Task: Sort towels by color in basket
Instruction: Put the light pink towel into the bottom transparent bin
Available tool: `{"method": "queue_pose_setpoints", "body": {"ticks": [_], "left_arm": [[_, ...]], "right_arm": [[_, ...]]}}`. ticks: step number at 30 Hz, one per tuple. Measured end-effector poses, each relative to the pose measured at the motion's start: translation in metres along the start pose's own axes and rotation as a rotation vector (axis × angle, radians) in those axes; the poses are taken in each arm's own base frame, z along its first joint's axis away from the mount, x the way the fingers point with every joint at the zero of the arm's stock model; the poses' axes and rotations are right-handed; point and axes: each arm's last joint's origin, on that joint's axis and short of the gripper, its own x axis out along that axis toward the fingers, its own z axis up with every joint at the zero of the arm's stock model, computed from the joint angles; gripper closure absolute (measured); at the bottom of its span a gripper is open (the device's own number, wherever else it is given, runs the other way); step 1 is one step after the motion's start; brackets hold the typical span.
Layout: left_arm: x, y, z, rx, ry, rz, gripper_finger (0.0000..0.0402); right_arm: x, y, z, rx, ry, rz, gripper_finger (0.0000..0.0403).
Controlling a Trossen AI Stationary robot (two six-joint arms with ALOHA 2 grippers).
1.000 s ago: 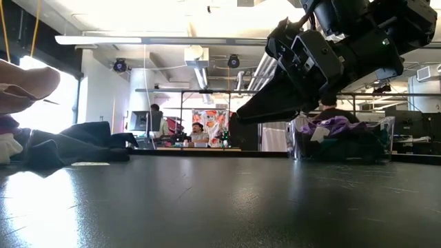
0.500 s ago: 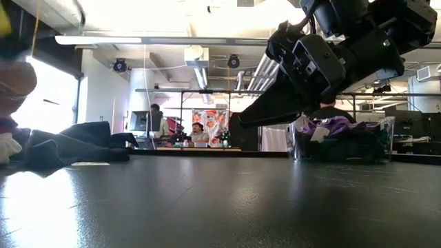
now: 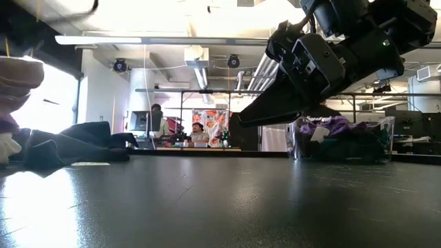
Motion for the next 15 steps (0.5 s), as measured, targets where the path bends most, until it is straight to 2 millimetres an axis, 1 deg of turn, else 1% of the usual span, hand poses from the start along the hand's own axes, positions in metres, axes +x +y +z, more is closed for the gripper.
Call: {"method": "queue_pose_setpoints", "body": {"ticks": [4,6,9,11,15], "left_arm": [[-0.043,-0.014,-0.009,0.008,-0.135,-0.107,0.0401],[-0.062,-0.02,-0.017,-0.004,-0.173,-0.166,0.0401],[-0.083,-0.026,-0.029,-0.084,-0.186,-0.219,0.0401],[-0.085,-0.024,-0.036,-0.157,-0.163,-0.187,0.0401],[-0.072,-0.019,-0.043,-0.272,-0.04,-0.117,0.0401]], "right_arm": [[0.0,0.0,0.0,0.0,0.0,0.0,0.0225],[0.0,0.0,0.0,0.0,0.0,0.0,0.0225],[0.0,0.0,0.0,0.0,0.0,0.0,0.0225],[0.0,0.0,0.0,-0.002,0.0,0.0,0.0225],[0.0,0.0,0.0,-0.003,0.003,-0.001,0.0225]]}}
